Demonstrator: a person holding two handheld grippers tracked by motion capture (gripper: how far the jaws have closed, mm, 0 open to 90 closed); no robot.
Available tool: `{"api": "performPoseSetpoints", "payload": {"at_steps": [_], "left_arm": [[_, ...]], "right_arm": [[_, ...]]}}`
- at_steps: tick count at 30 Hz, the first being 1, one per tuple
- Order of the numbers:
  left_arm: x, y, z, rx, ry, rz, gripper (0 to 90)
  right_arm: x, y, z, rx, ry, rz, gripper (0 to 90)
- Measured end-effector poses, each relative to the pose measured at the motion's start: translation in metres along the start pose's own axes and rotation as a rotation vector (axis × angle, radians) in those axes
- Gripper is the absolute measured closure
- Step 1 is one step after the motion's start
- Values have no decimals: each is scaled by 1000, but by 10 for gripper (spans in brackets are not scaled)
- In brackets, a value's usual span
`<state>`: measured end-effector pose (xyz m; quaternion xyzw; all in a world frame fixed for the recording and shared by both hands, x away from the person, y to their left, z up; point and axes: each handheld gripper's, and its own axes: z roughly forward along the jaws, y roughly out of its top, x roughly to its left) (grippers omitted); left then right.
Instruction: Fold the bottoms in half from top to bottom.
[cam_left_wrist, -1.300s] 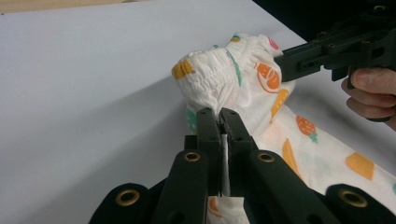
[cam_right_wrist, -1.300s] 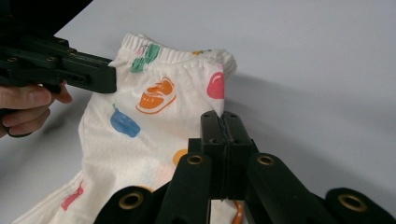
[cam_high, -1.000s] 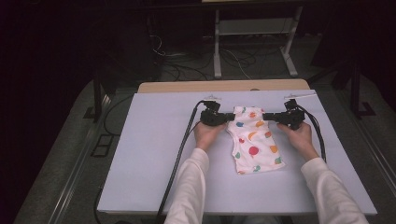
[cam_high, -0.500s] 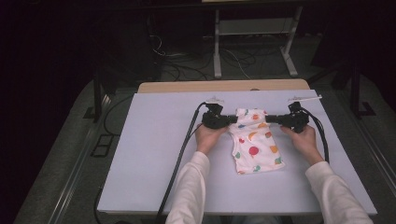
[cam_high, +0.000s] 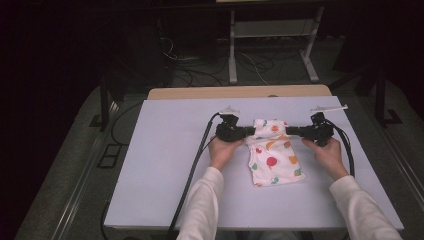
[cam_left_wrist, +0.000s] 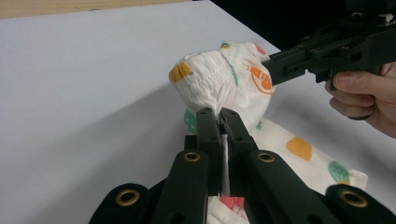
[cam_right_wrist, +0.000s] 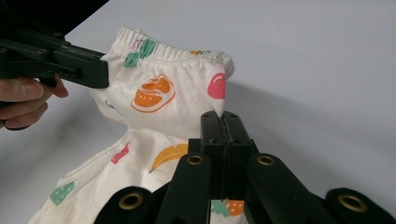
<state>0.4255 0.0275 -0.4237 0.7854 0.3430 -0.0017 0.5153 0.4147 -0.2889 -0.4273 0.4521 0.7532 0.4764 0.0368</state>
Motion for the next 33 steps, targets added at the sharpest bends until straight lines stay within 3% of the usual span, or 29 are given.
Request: {"api": "performPoseSetpoints", "payload": {"at_steps": [20,33], "left_arm": [[-19,-6,-6,19,-32,25,871],[-24,-14,-10,34,-44,30,871]], "right_arm": [[13,-10,-17,30,-14,-42,883],[24,-14,-25,50,-20,-74,883]]}}
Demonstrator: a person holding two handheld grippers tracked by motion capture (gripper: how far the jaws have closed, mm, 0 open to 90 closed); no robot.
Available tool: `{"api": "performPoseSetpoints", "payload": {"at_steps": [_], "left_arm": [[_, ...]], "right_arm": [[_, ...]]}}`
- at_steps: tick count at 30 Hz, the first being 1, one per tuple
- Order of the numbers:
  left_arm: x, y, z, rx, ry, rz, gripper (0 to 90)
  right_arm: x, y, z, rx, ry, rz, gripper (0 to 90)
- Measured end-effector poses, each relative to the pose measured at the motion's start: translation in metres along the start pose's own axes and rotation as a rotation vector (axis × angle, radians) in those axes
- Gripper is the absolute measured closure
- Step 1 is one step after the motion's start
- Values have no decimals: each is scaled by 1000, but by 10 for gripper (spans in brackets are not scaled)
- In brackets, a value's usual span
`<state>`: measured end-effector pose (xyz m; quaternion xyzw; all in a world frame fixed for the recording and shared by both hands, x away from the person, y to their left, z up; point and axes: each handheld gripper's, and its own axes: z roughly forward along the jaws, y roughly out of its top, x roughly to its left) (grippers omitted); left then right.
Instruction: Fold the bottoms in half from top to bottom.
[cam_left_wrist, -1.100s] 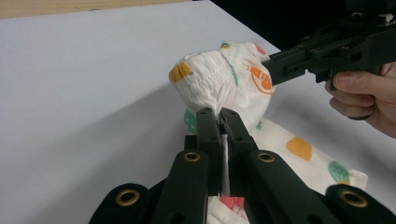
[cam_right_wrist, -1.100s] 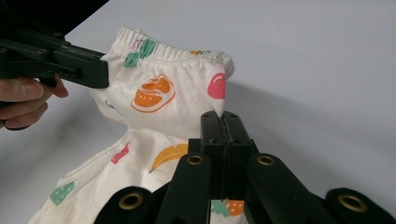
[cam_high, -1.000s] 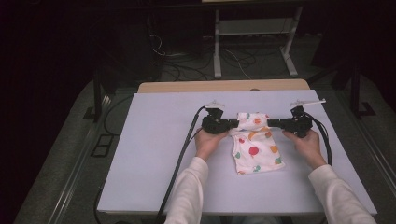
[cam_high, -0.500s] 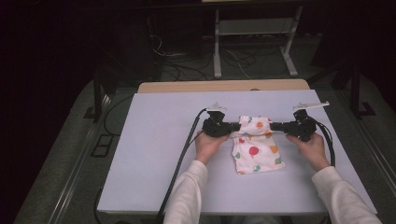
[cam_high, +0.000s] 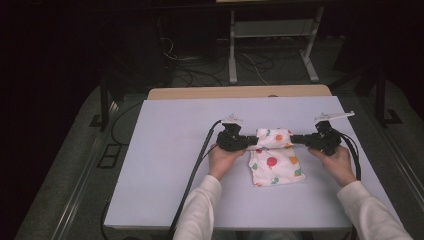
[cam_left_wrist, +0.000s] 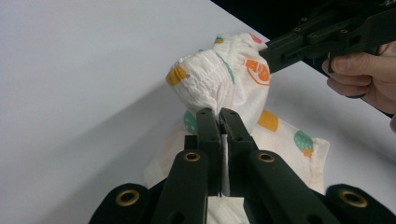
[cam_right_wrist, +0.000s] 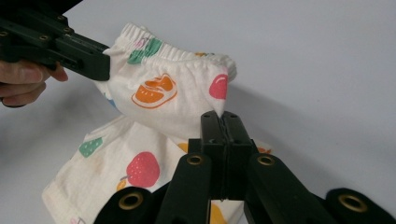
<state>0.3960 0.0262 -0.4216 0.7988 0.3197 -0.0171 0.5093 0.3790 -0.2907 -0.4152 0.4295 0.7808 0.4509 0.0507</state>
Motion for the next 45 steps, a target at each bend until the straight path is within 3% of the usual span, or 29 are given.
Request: {"api": "performPoseSetpoints", "payload": {"at_steps": [16,45], "left_arm": [[-13,-10,-3,20,-19,13,871],[-29,-30,6,87,-47,48,868]], "right_arm": [[11,-10,-9,32,8,-19,881],[13,-32,-8,100,9,-8,875]]}}
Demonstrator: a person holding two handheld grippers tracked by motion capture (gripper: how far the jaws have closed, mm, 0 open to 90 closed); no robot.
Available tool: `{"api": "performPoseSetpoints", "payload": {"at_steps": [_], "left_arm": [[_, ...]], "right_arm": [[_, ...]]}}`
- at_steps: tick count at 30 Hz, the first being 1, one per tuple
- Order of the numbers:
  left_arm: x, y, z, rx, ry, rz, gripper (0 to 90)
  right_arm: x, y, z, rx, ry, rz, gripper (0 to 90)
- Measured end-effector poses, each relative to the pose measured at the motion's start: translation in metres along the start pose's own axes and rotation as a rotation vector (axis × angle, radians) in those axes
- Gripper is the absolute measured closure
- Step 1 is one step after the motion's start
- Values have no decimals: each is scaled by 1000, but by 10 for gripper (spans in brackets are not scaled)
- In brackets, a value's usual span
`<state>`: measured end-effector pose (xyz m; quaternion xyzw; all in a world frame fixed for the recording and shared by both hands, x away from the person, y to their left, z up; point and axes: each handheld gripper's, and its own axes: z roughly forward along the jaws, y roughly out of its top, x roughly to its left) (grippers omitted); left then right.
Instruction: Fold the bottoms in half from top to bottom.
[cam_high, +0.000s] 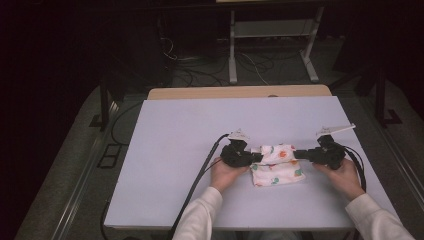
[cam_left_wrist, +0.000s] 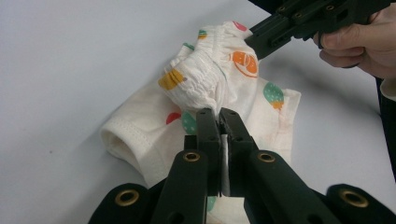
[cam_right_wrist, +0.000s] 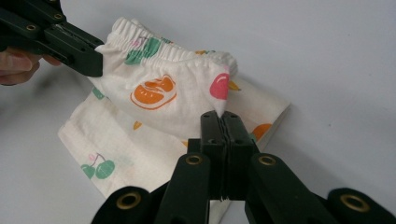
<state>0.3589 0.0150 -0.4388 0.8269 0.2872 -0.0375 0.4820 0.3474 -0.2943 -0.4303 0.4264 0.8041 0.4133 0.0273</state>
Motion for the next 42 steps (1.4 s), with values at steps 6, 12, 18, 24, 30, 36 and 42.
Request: {"api": "performPoseSetpoints", "payload": {"at_steps": [6,12,18,24,30,36,42], "left_arm": [[-2,-3,3,0,-8,5,866],[-1,-5,3,5,-7,5,865],[0,-8,4,8,-8,7,864],[0,-9,4,9,-7,14,862],[-1,-9,6,10,-10,12,862],[-1,-10,6,10,-13,15,862],[-1,-12,7,9,-16,7,862]], "right_arm": [[0,-2,1,14,-6,6,872],[1,-5,1,28,4,14,870],[3,-7,1,37,-35,13,710],[-1,-5,-5,-4,-24,43,573],[-6,6,-8,-42,2,71,675],[-8,20,-2,-26,3,76,885],[-11,37,9,3,-2,87,887]]}}
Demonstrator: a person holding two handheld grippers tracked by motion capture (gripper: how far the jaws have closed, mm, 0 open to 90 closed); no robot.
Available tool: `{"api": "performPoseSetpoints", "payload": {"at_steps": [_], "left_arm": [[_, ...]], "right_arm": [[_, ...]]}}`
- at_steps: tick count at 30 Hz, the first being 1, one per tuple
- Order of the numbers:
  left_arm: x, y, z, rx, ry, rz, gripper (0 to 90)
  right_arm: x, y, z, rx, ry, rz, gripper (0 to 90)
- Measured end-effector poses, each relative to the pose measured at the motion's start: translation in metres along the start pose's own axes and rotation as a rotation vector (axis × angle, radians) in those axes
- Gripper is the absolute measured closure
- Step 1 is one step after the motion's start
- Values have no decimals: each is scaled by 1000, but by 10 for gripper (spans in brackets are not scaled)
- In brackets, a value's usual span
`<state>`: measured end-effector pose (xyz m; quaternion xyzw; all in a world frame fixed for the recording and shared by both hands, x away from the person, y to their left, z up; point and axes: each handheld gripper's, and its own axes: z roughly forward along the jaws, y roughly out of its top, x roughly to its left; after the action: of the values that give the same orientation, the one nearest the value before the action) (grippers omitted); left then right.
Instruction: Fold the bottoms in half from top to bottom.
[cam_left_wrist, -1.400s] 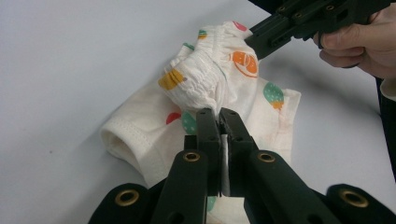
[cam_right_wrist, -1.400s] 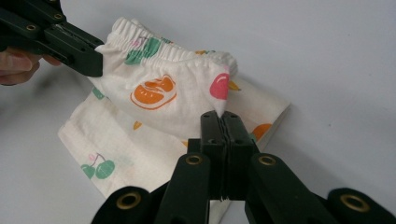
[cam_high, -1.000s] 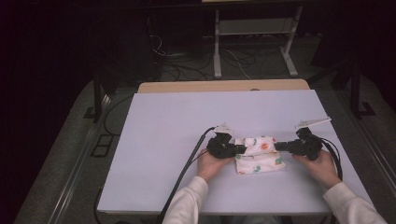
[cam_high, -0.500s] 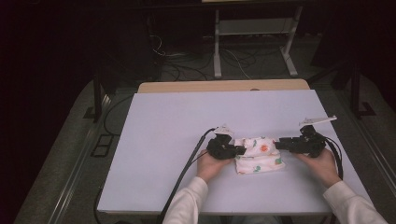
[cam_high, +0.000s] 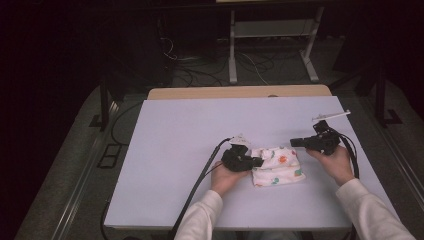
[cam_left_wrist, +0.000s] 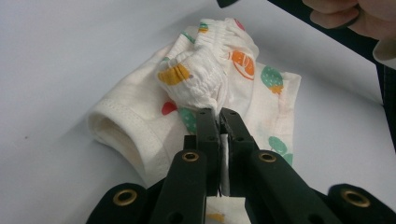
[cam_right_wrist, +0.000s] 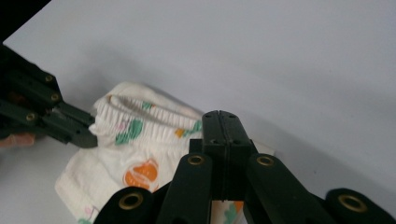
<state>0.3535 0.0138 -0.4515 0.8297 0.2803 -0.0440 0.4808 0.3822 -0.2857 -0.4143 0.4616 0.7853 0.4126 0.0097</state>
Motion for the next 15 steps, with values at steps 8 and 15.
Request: {"api": "performPoseSetpoints", "payload": {"at_steps": [8,15], "left_arm": [[0,-1,1,0,1,4,862],[0,-2,2,-3,0,2,862]], "right_arm": [[-8,11,21,37,-22,24,887],[-20,10,38,61,-22,71,888]]}}
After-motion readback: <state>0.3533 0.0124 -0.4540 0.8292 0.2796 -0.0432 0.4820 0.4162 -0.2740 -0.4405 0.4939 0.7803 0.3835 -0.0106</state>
